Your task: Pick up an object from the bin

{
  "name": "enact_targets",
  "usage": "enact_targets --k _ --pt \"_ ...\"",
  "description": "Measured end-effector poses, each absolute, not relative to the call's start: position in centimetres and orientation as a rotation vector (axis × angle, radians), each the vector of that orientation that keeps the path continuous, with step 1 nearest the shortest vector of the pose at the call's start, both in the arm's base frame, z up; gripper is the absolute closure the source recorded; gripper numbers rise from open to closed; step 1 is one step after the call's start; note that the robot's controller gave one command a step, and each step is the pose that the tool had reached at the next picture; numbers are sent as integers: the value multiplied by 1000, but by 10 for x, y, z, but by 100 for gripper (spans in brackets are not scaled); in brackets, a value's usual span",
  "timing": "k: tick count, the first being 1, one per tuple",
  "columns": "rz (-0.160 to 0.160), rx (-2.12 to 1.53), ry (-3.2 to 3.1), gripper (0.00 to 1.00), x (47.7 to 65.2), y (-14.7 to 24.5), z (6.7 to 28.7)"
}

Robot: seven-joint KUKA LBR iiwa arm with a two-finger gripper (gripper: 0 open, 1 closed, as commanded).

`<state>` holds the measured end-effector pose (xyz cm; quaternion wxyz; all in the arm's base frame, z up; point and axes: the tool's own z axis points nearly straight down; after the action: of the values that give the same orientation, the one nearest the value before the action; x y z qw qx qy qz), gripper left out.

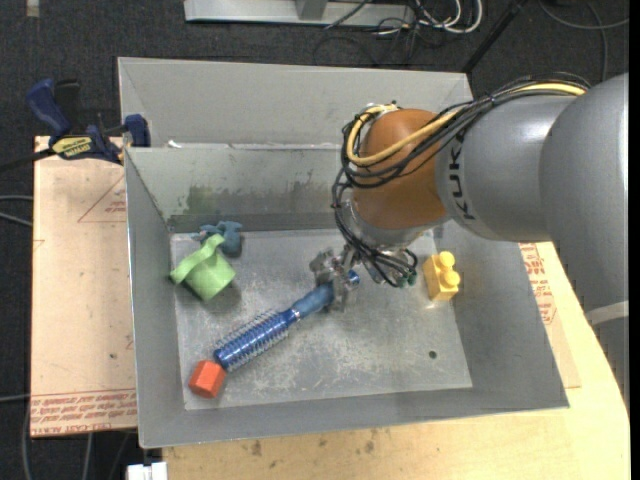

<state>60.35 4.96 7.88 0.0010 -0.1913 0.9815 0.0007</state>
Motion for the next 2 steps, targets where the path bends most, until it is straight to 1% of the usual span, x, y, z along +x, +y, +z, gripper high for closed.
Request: enact_targets --k 1,2 --pt "-1 -530 3083 100 621 41 224" --pt "-2 -574 3078 100 594 35 288"
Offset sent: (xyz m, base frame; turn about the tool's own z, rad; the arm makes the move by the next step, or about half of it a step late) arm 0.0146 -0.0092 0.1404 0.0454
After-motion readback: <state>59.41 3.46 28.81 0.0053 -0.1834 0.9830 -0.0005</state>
